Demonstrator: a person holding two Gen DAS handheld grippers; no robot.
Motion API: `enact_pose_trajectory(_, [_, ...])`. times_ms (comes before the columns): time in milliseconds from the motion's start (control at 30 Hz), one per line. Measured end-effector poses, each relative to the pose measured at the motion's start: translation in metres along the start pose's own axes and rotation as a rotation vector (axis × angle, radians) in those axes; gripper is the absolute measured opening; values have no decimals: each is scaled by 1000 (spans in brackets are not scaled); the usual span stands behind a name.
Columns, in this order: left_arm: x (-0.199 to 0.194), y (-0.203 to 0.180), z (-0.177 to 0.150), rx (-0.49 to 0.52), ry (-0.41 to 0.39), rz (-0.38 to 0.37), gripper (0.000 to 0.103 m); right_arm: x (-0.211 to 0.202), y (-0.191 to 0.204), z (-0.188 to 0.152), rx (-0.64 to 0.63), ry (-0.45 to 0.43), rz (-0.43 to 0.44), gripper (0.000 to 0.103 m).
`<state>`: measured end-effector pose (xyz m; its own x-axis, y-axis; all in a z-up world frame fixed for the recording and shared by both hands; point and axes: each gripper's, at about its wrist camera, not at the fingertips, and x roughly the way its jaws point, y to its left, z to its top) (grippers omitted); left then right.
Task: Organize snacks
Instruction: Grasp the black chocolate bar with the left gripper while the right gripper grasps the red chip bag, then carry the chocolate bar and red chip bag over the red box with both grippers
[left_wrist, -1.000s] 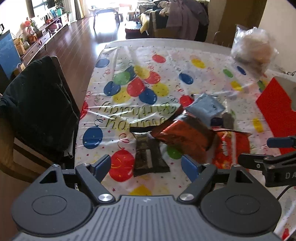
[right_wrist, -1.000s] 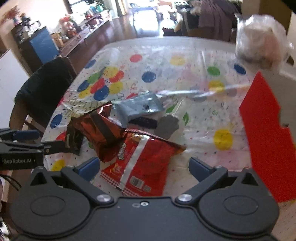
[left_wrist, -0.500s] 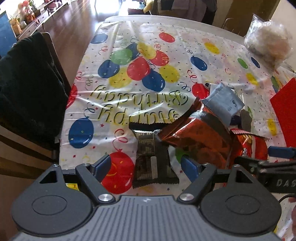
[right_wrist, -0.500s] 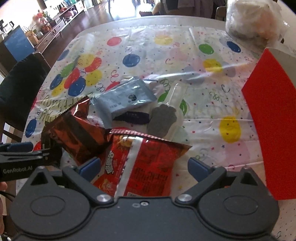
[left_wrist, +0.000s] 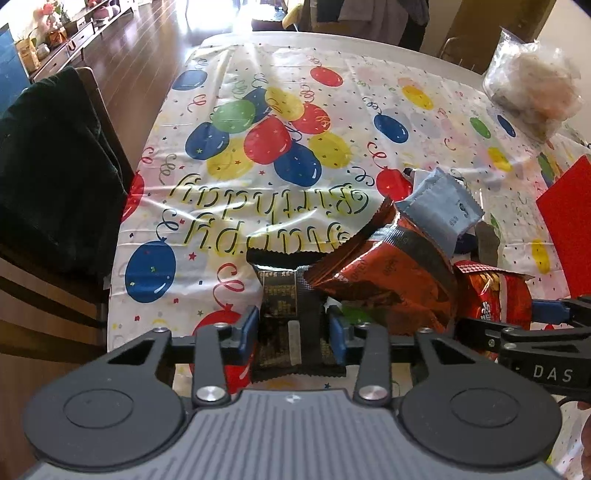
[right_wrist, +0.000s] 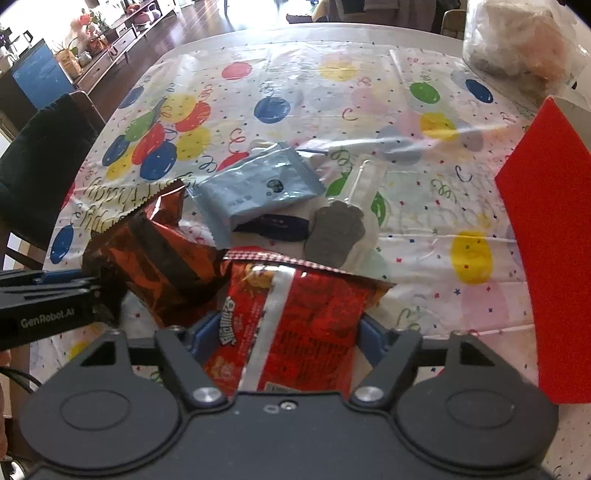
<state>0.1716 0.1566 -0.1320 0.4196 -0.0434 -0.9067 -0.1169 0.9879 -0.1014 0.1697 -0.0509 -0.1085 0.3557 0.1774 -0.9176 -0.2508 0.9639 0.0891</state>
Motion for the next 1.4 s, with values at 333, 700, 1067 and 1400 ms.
enact_pose_trajectory(333, [-11,-1,-10,-34,-11,28,34,-9,-9,-8,-8,-3,28,65])
enact_pose_trajectory(700, [-43,-8,-29,-64,-33,37,34,-46,-32,-28,-47,1,82,65])
enact_pose_trajectory(1067, [-81,-39,-44,-113,-69,38,26,-93,-80,-38,-58,-32,147,65])
enact_pose_trajectory(1400, [-68,-42,-49,-252,-22,84,26,-117,-116,-42,-69,-51,198,65])
